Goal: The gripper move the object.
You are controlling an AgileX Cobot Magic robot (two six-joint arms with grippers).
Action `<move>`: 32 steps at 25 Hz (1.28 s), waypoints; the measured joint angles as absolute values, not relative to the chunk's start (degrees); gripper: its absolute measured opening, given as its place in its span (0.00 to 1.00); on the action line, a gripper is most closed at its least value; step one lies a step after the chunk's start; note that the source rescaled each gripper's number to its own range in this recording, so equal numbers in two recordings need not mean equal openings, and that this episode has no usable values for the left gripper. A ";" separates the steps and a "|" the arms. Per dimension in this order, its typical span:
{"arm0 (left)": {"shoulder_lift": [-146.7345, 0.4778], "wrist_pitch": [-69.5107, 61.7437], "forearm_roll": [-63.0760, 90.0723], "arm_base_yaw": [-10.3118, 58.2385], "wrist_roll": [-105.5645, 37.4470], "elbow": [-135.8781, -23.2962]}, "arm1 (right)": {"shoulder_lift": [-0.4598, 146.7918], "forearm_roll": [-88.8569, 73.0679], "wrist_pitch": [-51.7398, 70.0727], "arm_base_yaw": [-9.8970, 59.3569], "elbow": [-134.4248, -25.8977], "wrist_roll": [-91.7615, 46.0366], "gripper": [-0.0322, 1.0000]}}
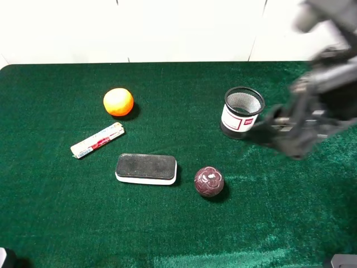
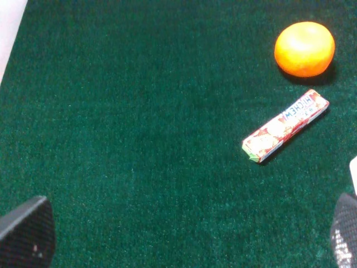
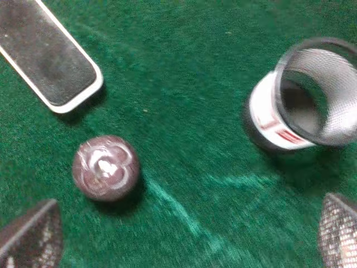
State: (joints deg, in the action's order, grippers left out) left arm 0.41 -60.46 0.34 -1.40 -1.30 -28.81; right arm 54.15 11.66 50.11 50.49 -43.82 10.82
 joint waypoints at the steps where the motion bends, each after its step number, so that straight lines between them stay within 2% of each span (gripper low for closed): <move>1: 0.41 -60.46 0.34 -1.40 -1.30 -28.81 | 51.85 11.97 50.67 50.49 -42.82 11.07 1.00; 10: 0.41 -60.46 0.34 -1.40 -1.30 -28.81 | 28.05 12.12 57.32 50.28 -31.61 16.19 1.00; 14: 0.41 -60.46 0.34 -1.40 -1.30 -28.81 | 19.91 12.12 60.06 46.70 -29.52 16.62 1.00; 19: 0.41 -60.46 0.34 -1.40 -1.30 -28.81 | 13.24 11.65 60.06 36.77 -29.39 15.71 1.00; 25: 0.41 -60.46 0.34 -1.40 -1.30 -28.81 | 6.53 7.59 59.61 21.51 -28.93 11.54 1.00; 32: 0.41 -60.46 0.34 -1.40 -1.30 -28.81 | 0.31 3.35 58.64 8.39 -28.82 6.27 1.00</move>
State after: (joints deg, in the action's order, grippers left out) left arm 0.41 -60.46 0.34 -1.40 -1.30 -28.81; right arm 0.31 3.35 58.64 8.39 -28.82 6.27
